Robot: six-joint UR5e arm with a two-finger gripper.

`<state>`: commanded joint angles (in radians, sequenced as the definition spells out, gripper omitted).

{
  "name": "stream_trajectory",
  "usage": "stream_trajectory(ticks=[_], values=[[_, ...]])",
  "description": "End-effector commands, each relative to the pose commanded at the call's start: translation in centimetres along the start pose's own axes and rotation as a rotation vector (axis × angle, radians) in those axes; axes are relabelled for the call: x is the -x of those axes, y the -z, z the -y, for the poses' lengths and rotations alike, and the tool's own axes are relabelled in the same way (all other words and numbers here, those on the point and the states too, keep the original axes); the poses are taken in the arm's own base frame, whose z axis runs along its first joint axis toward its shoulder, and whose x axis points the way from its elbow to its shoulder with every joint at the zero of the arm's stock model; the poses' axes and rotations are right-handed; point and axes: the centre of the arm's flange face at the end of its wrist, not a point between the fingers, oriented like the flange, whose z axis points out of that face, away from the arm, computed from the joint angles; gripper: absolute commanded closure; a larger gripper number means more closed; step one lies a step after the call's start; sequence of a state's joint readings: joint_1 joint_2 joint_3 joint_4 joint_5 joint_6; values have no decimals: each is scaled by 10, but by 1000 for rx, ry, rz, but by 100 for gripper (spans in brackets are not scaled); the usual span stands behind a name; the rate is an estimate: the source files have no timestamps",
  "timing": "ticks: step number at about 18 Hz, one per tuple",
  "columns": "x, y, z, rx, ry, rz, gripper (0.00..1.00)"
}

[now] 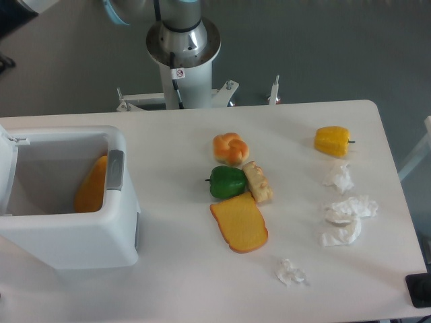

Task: Close the trash can

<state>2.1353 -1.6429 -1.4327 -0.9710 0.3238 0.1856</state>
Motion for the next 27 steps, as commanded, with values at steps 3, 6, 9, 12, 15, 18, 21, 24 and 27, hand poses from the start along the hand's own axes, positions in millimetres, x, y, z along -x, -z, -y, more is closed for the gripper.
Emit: stream_trajectory(ticks=[3, 6, 9, 12, 15, 18, 21, 24, 27], values=[[-4, -5, 0, -2, 2, -57, 0], [-7, -11, -1, 1, 3, -88, 0], [-4, -17, -3, 9, 11, -100, 0], [3, -35, -8, 31, 21, -124, 0], [14, -46, -8, 36, 11, -160, 0], [21, -53, -4, 35, -39, -177, 0], [26, -60, -7, 43, -30, -185, 0], [30, -62, -10, 46, -22, -185, 0], [33, -63, -11, 48, -16, -184, 0]])
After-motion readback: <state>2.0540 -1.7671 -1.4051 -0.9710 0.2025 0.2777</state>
